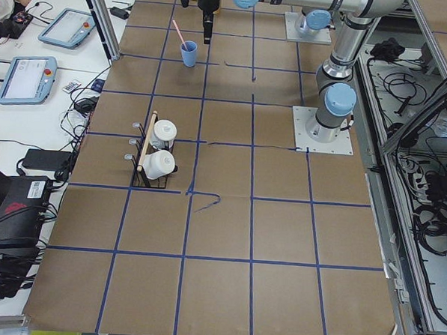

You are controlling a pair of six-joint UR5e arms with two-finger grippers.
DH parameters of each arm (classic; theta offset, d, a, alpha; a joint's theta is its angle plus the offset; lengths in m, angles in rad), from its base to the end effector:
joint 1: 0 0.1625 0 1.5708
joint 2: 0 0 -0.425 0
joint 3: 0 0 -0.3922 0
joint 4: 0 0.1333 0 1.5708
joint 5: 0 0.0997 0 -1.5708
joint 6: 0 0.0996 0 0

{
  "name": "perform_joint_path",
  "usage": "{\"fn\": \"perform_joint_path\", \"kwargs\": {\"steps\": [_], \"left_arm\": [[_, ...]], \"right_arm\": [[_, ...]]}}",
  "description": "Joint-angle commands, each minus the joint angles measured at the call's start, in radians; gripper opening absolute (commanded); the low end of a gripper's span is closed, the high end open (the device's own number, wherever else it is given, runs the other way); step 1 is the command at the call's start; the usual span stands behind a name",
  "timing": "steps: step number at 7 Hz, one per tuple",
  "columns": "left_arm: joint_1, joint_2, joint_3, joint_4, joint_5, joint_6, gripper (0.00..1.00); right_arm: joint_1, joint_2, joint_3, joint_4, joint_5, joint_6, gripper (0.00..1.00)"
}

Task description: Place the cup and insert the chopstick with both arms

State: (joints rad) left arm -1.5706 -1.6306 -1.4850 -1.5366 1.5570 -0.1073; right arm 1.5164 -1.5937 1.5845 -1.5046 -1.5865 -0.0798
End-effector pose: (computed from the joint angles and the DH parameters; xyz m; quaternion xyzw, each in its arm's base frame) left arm -0.1346 -0.5230 0.5035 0.0535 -0.9981 0.0297 0.0085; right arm 0.1056 -0.4828 0.4859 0.0129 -0.9995 -0.0290 0.0059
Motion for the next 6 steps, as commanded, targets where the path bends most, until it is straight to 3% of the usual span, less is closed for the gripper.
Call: {"fn": "perform_joint_path", "kwargs": {"steps": [1,6], "left_arm": [[0.0,-0.002,0.002,0.003,0.0,0.0,1.0],[0.0,0.0,0.0,0.003,0.0,0.0,1.0]], "right_arm": [[0.001,0.0,0.0,0.001,0.0,0.002,1.0],[0.004,0.001,0.0,-0.014,0.003,0.002,1.0]]}}
